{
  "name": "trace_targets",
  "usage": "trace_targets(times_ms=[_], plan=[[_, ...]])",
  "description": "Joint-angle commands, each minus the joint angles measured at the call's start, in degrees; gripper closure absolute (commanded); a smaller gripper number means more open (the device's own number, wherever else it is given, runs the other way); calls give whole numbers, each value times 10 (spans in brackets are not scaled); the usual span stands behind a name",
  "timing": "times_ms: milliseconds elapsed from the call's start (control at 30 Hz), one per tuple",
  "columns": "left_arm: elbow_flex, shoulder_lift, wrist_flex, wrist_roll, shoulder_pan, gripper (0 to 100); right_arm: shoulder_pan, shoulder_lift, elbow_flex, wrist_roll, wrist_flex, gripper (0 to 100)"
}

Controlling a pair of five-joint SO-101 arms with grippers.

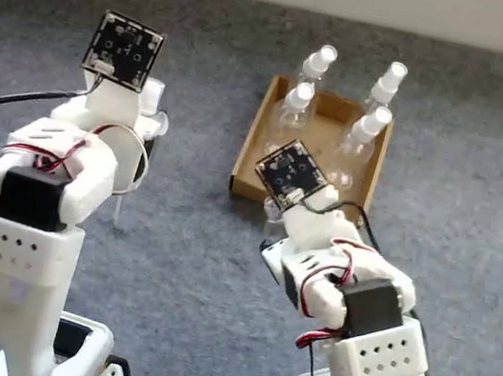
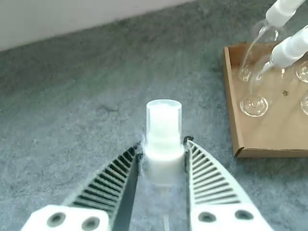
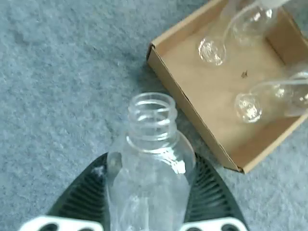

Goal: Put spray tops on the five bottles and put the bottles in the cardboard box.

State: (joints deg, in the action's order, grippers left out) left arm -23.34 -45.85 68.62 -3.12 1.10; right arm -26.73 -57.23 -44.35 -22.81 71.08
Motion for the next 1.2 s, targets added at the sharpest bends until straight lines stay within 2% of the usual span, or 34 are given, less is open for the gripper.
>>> trace_targets(times_ms=[0,100,167,233,333,433,533,600,767,967,1167], plan=[[100,-19,62,3,4,980,-10,-22,-48,3,-52,995],[141,-20,78,4,6,980,-11,-50,-104,6,-75,992],[162,-20,77,6,7,980,-22,-81,-120,7,-128,993],[183,-20,77,7,8,980,-60,-118,-128,16,-194,993],[213,-17,71,8,25,981,-138,-158,-179,74,-289,994],[236,-20,55,8,50,996,-192,-163,-232,87,-387,994],[270,-20,49,10,67,995,-203,-158,-274,88,-469,994],[290,-19,49,35,68,995,-203,-160,-302,88,-507,994],[298,-17,38,72,71,995,-218,-161,-343,115,-542,994],[232,-21,-22,73,86,995,-266,-161,-347,120,-545,994],[176,-22,-25,76,112,995,-281,-161,-347,120,-545,994]])
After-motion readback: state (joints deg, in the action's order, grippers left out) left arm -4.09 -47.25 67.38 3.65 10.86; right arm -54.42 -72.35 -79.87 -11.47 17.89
